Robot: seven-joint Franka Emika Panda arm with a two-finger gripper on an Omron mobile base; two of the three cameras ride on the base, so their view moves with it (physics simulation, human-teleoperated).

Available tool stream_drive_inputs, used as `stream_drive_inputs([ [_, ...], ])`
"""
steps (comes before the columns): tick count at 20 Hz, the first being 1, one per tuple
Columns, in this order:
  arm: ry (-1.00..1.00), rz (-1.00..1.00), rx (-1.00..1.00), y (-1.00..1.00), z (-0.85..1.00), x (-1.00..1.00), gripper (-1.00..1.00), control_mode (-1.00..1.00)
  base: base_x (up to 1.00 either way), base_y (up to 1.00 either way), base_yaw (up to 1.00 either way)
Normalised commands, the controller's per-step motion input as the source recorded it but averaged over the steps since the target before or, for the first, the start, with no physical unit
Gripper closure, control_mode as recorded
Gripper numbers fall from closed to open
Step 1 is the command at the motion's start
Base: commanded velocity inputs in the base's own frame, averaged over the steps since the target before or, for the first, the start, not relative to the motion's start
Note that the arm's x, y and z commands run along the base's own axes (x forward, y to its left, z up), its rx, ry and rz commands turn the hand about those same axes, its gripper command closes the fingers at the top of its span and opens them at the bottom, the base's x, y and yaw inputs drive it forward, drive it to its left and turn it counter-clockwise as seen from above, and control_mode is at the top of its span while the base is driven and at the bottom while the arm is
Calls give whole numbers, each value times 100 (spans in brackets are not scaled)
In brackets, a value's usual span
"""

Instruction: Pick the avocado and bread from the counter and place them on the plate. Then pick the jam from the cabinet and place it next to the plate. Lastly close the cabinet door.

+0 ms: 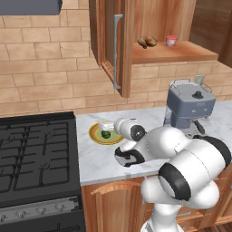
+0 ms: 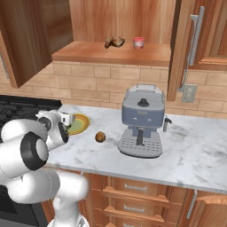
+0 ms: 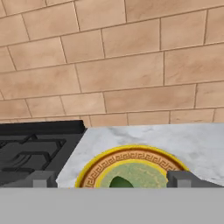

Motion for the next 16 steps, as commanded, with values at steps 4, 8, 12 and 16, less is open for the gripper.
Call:
stream_drive_inputs([
  [4,13,0,1,-1,100,-11,-100,-100,0,0,0],
  [8,11,0,0,-16,96,-22,-100,-100,0,0,0],
  [12,12,0,0,-31,68,-23,-100,-100,0,0,0],
  [16,7,-3,-1,-36,18,-8,-100,-100,0,0,0],
])
